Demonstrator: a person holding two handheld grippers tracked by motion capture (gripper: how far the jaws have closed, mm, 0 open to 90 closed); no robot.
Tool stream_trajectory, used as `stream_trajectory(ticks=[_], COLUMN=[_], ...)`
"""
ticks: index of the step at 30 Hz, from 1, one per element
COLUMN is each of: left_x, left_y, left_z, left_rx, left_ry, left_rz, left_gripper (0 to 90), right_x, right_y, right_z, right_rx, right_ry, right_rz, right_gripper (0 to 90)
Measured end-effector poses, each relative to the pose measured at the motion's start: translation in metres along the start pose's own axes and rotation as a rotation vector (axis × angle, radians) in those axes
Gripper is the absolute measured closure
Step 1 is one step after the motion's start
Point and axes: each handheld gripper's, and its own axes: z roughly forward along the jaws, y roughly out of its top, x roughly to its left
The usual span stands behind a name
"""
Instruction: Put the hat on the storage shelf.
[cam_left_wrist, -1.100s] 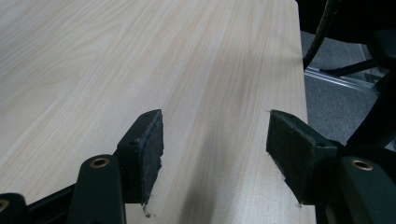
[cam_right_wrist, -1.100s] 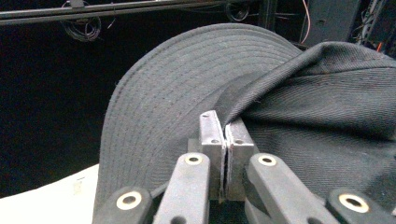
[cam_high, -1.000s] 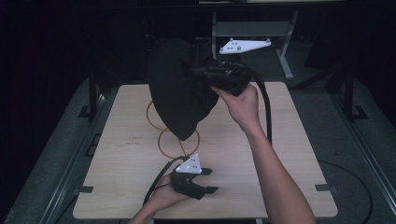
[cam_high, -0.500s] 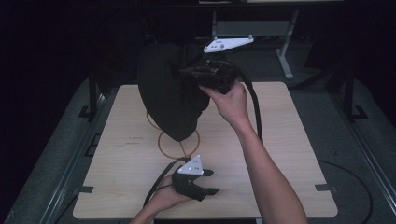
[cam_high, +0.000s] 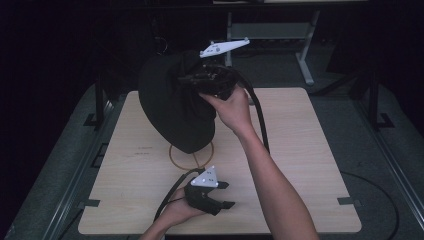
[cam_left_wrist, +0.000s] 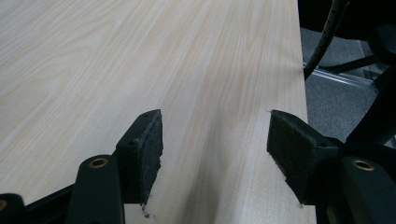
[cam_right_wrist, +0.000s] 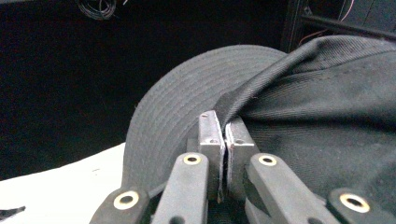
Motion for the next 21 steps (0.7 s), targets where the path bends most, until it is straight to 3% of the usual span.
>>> stream_trajectory(ticks=[15, 21], left_x=[-0.001, -0.001], left_y=[0.0, 0.0], left_z=[0.0, 0.0], left_rx=[0.011, 0.009], left_ry=[0.006, 0.002], left_rz=[0.011, 0.017], left_gripper=[34.9, 34.9], right_x=[0.009, 0.012], right_y=[-0.002, -0.006], right_z=[0.034, 0.048], right_rx=[0.052, 0.109], right_ry=[0.02, 0.016], right_rz=[-0.006, -0.021], right_gripper=[86.8, 85.4])
